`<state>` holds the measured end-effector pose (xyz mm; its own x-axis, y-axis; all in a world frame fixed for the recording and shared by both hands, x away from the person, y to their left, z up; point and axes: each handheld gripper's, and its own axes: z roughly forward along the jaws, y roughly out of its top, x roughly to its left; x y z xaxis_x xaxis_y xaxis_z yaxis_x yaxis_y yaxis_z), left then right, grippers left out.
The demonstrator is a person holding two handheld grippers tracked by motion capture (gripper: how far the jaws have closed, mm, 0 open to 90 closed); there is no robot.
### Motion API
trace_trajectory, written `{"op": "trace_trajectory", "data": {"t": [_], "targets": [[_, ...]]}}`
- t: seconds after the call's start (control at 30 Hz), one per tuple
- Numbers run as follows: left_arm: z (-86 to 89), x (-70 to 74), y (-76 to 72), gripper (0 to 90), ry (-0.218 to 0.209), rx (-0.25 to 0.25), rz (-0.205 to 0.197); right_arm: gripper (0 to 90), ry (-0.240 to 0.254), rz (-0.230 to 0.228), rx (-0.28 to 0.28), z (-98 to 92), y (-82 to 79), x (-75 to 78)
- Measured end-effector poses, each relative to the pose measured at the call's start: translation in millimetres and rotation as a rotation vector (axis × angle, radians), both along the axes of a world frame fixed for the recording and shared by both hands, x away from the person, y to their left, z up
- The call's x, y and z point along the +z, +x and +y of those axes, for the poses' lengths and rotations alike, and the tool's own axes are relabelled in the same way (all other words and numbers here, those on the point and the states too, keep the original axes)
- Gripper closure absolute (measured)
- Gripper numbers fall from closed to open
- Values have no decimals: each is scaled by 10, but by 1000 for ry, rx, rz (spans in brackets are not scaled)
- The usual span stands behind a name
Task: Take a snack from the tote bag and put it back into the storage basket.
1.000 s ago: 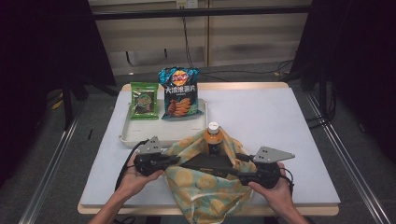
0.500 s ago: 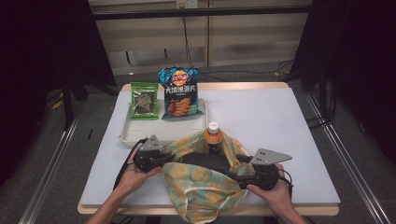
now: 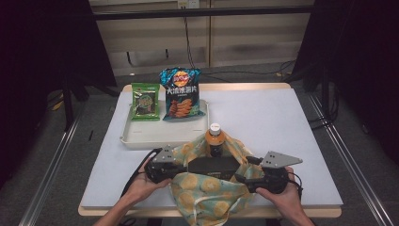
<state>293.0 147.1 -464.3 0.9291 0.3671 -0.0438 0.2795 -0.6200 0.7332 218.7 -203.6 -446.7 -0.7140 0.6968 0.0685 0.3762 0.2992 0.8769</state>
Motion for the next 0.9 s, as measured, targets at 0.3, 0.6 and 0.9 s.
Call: {"op": "trace_trajectory", "data": {"t": [0.3, 0.6, 0.9], "targets": [[26, -50, 69, 900, 4, 57, -4, 239, 8, -4, -7, -15, -7, 2], [111, -91, 230, 891, 23, 177, 9, 239, 2, -1, 7, 13, -3, -10], [187, 12, 132, 634, -77, 116, 30, 207, 17, -10, 11, -11, -17, 6]]}}
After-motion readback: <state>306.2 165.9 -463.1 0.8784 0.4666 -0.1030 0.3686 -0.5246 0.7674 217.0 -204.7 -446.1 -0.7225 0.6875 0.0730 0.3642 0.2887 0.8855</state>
